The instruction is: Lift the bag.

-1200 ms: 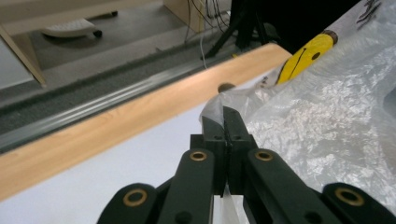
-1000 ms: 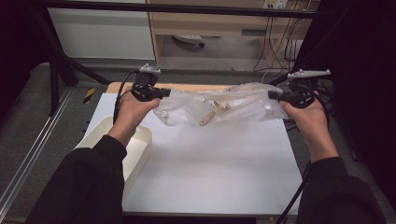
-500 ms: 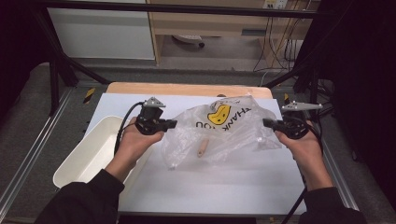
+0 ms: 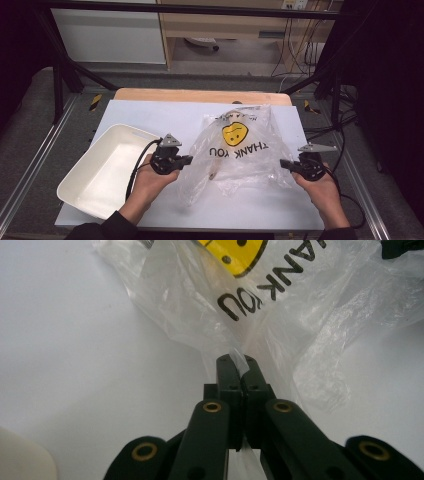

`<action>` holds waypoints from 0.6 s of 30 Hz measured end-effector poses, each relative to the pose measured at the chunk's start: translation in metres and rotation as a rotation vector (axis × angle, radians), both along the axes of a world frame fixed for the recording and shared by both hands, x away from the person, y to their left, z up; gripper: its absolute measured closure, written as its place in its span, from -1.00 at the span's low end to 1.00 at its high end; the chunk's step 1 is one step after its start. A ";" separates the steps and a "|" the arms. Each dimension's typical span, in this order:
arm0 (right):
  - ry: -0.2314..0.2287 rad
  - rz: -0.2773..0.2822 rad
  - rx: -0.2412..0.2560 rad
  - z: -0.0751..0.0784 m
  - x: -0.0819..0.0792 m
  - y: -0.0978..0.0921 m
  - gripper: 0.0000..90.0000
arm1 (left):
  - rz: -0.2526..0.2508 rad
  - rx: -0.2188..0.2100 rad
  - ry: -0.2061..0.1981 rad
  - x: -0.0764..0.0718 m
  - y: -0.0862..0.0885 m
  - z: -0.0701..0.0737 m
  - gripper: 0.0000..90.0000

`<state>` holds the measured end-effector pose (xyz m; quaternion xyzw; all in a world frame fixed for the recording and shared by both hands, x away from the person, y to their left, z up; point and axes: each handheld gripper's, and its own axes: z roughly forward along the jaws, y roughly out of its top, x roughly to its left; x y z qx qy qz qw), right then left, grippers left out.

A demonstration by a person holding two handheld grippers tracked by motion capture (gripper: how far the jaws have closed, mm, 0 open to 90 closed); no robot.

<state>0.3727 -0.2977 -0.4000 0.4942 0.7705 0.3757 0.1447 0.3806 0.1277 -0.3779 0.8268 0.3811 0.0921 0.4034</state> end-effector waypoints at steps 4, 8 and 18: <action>0.028 -0.012 -0.014 -0.014 -0.008 -0.002 1.00 | -0.016 0.017 0.026 -0.010 -0.007 -0.018 1.00; 0.055 -0.019 -0.023 -0.028 -0.015 -0.005 1.00 | -0.034 0.037 0.049 -0.016 -0.012 -0.033 1.00; 0.109 -0.026 -0.059 -0.044 -0.029 -0.011 1.00 | -0.023 0.075 0.075 -0.025 -0.010 -0.060 1.00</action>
